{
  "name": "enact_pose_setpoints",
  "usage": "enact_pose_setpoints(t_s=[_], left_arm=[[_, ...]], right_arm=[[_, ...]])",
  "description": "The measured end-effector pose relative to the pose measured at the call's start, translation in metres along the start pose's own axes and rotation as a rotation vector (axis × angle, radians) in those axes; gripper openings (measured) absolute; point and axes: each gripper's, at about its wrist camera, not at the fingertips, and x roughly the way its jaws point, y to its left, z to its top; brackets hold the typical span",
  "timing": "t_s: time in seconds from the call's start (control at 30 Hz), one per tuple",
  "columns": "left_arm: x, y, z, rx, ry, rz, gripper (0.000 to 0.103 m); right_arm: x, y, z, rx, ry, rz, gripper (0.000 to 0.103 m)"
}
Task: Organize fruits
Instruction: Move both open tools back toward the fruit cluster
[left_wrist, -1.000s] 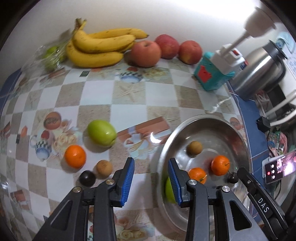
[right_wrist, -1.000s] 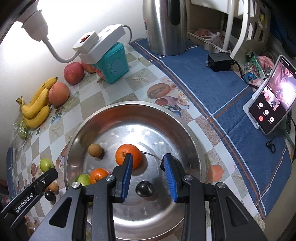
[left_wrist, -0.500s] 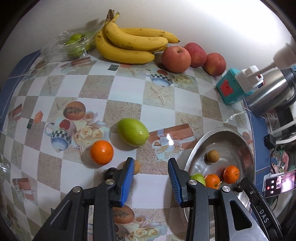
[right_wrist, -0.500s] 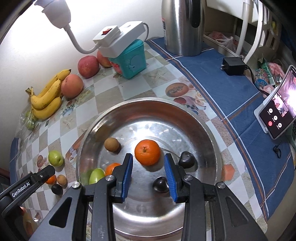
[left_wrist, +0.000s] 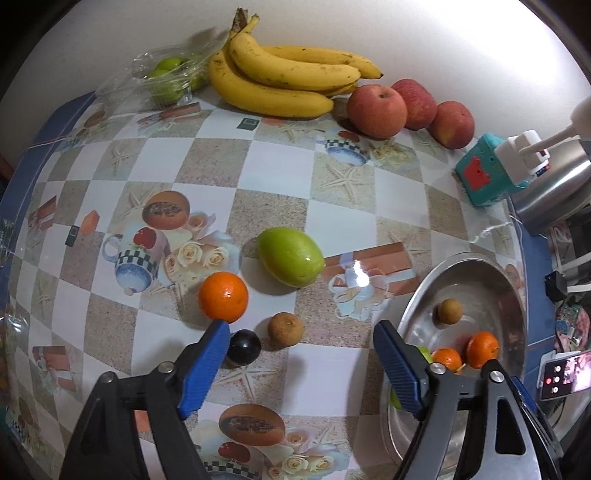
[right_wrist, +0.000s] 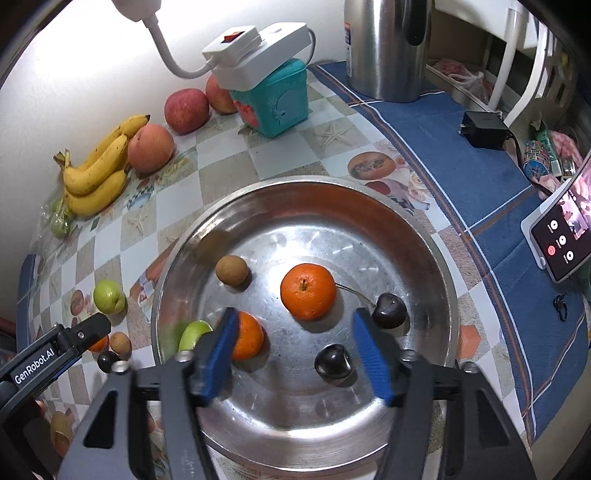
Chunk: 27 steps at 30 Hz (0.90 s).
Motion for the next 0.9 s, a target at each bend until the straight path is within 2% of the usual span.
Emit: enact_pose_setpoints(t_s=[0.1, 0.2, 0.47, 0.53, 0.6, 0.9], left_arm=[[0.0014, 0.0028, 0.0, -0.006, -0.003, 0.019, 0.094], [0.0011, 0.0048, 0.0, -0.008, -0.008, 0.026, 0.097], [0.0015, 0.0073, -0.0001, -0.004, -0.018, 0.043, 0.101], [0.0013, 0.0065, -0.0002, 0.004, -0.024, 0.049, 0.102], [0.0008, 0.0063, -0.0003, 0.01, -0.03, 0.053, 0.103], [-0.0044, 0.0091, -0.0007, 0.015, -0.048, 0.062, 0.103]], right_arm=[[-0.0001, 0.0012, 0.0001, -0.006, -0.002, 0.0, 0.069], [-0.0004, 0.0017, 0.0, -0.01, -0.004, -0.006, 0.07], [-0.0002, 0.0019, 0.0001, -0.011, -0.007, -0.013, 0.071], [-0.0003, 0.0018, -0.0001, -0.009, -0.007, -0.012, 0.076], [-0.0005, 0.0016, -0.0001, -0.005, -0.009, -0.008, 0.09], [-0.0031, 0.0035, 0.0003, -0.014, -0.032, -0.005, 0.091]])
